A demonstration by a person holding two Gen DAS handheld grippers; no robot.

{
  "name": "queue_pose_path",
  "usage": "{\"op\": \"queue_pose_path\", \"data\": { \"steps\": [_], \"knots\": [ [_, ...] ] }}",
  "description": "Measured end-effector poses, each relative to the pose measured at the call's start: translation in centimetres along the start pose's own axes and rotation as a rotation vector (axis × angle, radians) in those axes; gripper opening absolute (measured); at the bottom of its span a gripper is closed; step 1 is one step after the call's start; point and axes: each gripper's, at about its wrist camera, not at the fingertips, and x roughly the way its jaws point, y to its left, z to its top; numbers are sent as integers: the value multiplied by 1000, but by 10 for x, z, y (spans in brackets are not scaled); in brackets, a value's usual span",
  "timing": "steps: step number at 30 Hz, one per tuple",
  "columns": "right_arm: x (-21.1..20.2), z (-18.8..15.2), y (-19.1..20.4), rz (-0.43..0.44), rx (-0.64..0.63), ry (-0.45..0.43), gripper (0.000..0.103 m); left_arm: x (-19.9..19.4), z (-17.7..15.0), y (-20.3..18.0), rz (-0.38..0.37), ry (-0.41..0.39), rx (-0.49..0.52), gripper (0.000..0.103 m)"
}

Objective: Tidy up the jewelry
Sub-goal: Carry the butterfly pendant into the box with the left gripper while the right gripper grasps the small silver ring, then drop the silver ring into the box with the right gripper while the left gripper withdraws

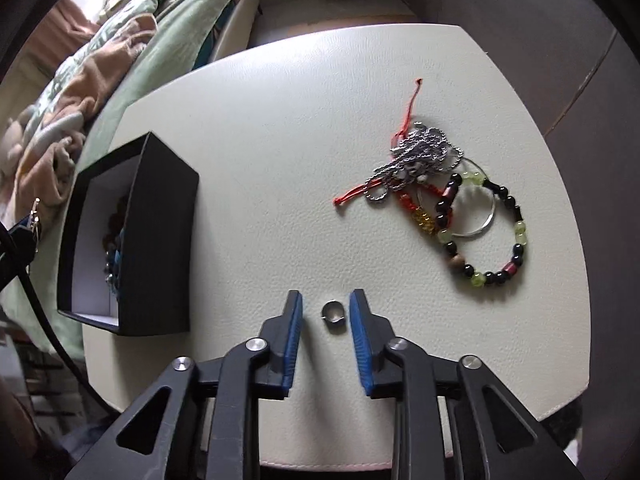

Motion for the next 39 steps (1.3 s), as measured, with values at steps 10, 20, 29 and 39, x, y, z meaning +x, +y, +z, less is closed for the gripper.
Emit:
{"op": "queue_pose_path", "data": {
  "steps": [10, 20, 29, 39],
  "knots": [
    [-12, -7, -4, 0, 32, -55, 13, 4, -1, 2, -18, -8, -10, 41],
    [-57, -11, -4, 172, 60, -215, 13, 5, 4, 21, -30, -75, -126, 75],
    [-74, 0, 27, 360, 38, -319, 13, 4, 11, 47, 21, -213, -205, 75],
    [-56, 16, 79, 465, -47, -294, 14, -13, -3, 67, -8, -186, -244, 75]
  ]
}}
